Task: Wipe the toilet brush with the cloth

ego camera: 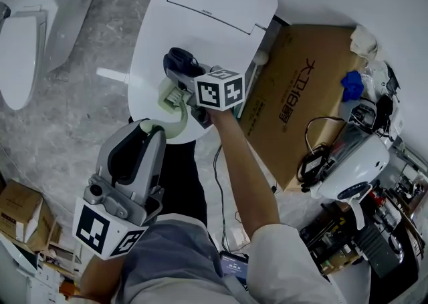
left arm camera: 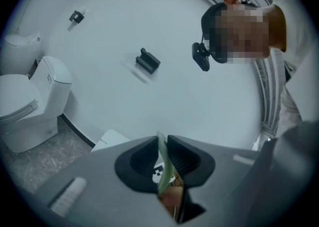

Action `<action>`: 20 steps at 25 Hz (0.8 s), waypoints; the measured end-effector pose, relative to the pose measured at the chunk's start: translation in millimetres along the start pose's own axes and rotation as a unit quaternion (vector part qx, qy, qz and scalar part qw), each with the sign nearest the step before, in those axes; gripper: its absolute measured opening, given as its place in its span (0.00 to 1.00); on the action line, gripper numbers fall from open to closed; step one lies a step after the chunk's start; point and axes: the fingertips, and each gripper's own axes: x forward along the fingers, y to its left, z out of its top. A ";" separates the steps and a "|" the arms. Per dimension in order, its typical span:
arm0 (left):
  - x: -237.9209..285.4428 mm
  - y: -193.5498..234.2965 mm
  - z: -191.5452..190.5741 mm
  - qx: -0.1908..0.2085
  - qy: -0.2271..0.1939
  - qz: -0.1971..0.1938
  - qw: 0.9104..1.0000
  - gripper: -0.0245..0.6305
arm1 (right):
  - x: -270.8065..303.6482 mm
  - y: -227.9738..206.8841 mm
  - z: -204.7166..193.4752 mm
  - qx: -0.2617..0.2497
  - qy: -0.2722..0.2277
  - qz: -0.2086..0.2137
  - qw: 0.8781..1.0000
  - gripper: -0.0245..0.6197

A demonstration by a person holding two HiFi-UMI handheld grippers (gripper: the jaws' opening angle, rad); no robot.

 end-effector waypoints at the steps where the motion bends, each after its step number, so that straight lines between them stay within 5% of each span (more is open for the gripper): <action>1: 0.4 0.5 0.4 0.000 0.000 0.000 1.000 0.04 | -0.4 2.5 0.6 0.000 -0.001 0.006 1.000 0.21; 8: 0.3 2.3 0.8 -0.003 0.005 0.005 1.000 0.04 | -10.1 14.6 -0.5 0.033 -0.014 0.044 0.998 0.21; 20: -1.2 2.0 2.1 -0.002 0.011 0.009 1.000 0.04 | -36.0 16.7 -9.1 0.067 -0.031 0.050 0.996 0.21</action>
